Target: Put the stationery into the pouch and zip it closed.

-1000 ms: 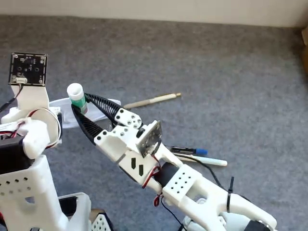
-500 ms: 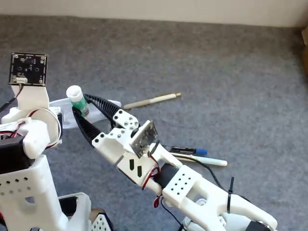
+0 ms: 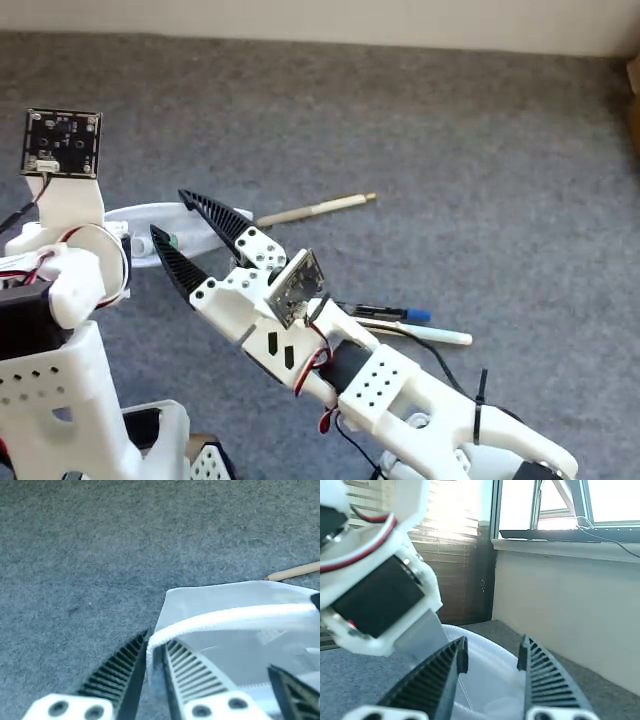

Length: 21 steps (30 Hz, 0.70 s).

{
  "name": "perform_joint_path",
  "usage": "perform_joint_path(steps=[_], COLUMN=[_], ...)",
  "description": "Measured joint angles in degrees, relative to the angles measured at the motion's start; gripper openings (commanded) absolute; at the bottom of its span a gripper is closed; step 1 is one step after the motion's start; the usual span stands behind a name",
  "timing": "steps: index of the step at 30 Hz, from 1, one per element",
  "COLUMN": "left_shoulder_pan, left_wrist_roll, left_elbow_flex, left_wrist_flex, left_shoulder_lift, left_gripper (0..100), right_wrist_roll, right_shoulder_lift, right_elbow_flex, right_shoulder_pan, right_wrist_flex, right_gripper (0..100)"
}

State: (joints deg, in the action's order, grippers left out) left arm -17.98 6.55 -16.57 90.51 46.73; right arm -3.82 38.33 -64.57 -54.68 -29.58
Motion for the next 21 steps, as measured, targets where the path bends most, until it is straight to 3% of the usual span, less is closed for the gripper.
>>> perform_joint_path(steps=[16,21], left_shoulder_pan=[0.0,-0.1], left_wrist_roll=[0.0,0.0], left_elbow_flex=[0.0,0.0], left_wrist_flex=[0.0,0.0], left_shoulder_lift=[0.0,0.0], left_gripper=[1,1], right_wrist_roll=[0.0,0.0], right_shoulder_lift=[20.7,20.8], right_elbow_flex=[8.0,15.4], right_shoulder_pan=[0.6,5.4], right_wrist_flex=[45.5,58.8], right_gripper=[15.6,15.6])
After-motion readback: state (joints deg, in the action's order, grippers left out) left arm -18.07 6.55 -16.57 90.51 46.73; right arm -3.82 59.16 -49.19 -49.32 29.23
